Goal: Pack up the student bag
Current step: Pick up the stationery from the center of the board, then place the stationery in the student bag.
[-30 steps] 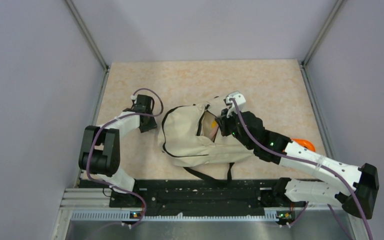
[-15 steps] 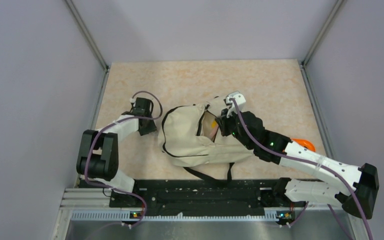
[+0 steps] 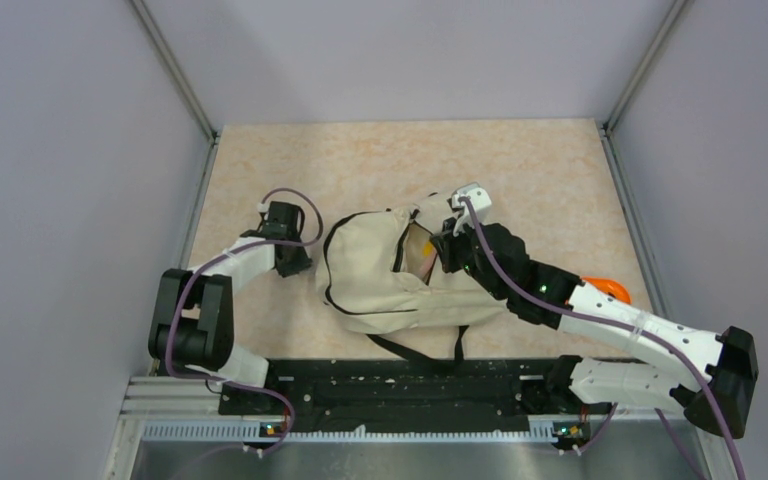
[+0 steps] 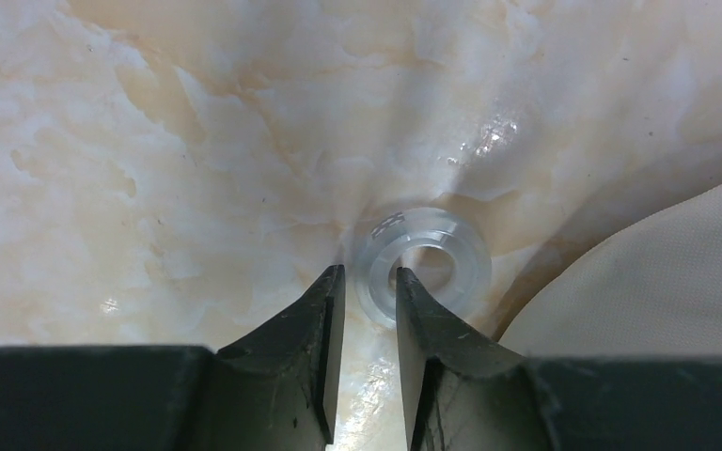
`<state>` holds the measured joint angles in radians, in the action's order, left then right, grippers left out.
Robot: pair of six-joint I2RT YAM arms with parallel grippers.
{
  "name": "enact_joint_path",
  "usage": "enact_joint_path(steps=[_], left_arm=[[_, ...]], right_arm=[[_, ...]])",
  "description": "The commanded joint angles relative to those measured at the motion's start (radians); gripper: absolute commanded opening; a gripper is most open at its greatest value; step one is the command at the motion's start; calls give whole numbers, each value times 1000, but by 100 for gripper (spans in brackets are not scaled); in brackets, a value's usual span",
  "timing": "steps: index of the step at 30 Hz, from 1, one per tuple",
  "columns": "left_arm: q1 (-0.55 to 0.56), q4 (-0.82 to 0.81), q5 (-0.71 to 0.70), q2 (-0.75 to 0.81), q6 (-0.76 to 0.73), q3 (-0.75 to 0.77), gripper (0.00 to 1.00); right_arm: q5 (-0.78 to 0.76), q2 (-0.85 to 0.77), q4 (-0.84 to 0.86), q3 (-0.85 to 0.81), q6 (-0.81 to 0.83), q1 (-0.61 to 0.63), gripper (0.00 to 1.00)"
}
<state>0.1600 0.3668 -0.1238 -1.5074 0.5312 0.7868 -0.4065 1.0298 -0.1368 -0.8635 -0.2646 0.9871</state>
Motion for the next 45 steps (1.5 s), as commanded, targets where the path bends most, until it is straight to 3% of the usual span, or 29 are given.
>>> enact_joint_path(steps=[1,8,11,14,19,23,28,32,36,45], left_arm=[[4,13,3,4,13,-17,30],[3,32,-11,-23,9,21,25],[3,33,-30,-2,12,17,14],[3,50,-57,50,15,11,10],[12,95,-65,268,-12,-7,8],[43,135,14,493,-42,-20,8],[220,147,73,639,5,39,8],[438,107,18,577,66,127,8],[570,-19,43,482,106,173,8],[681,-101,64,232,125,289,8]], right_arm=[[-11,-22,101,-20,-6,4,0],[-12,-38,100,-13,-9,3,0],[-13,-38,101,-12,-10,3,0],[-10,-38,103,-13,-11,2,0],[-10,-38,102,-16,-10,3,0],[-11,-39,102,-18,-9,3,0],[-3,-31,115,-22,-7,2,0],[11,-19,115,-33,-7,3,0],[18,-20,111,-35,-10,2,0],[17,-29,105,-36,-13,3,0]])
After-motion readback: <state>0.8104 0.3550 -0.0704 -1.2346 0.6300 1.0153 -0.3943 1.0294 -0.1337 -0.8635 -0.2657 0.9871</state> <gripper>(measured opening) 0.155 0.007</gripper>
